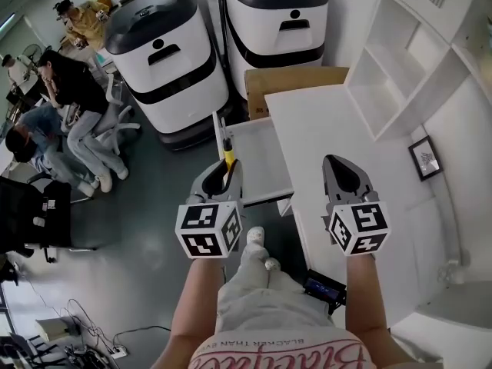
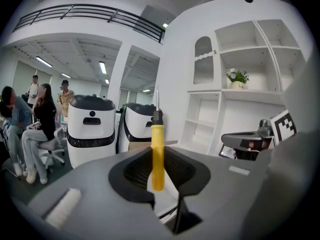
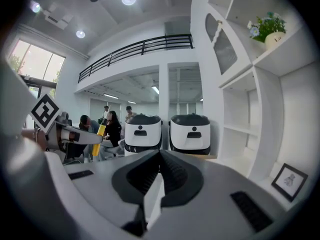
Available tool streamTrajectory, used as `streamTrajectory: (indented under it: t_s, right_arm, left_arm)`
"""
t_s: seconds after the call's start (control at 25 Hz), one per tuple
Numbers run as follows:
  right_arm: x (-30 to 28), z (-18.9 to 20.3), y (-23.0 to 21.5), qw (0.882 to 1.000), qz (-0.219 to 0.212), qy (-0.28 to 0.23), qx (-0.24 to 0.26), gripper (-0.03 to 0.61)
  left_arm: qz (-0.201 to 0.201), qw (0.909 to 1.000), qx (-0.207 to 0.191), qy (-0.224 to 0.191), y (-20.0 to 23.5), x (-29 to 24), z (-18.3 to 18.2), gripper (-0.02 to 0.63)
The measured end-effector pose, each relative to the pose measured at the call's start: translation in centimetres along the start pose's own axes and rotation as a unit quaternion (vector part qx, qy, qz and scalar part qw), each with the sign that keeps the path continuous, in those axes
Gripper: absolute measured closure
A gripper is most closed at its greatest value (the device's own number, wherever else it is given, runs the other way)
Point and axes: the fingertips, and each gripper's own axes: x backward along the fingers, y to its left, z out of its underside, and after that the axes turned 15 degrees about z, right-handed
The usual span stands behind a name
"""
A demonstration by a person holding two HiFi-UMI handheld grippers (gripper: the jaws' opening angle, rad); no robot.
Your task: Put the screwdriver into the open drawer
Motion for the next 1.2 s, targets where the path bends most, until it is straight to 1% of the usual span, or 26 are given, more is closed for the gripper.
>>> streamTrajectory:
  t_s: [0.12, 0.36, 0.56, 0.68, 0.92, 1.2]
  right_arm:
    - [-1.6, 1.0, -0.6, 1.0, 0.007, 0.016, -0.001, 0.571]
    - [-5.0, 3.0, -1.6, 0.999, 0.019, 0.048, -0.003, 0.571]
    - [-7.7, 5.2, -2.4, 0.996, 0.033, 0.083, -0.009, 0.571]
    - [-9.0, 6.3, -2.6, 0.994, 0.038, 0.104, -0.011, 0.571]
    - [-11.6, 9.1, -2.7, 0.988, 0.044, 0.146, -0.009, 0.571]
    - [-13.9, 11.9, -3.0, 0.981, 0.052, 0.186, -0.01, 0.571]
  left_arm:
    - [0.009, 0.9996, 0.02, 0.017, 0.9, -1.9, 0.9, 0.534]
    - [0.017, 0.9971, 0.043, 0.06, 3.0, -6.4, 3.1, 0.534]
    - [0.027, 0.9925, 0.071, 0.096, 4.9, -9.6, 5.3, 0.534]
    - [0.026, 0.9895, 0.083, 0.115, 6.2, -11.2, 6.4, 0.534]
    - [0.033, 0.9812, 0.108, 0.157, 8.4, -14.5, 9.3, 0.534]
    - [0.041, 0.9675, 0.124, 0.217, 9.7, -17.5, 13.9, 0.534]
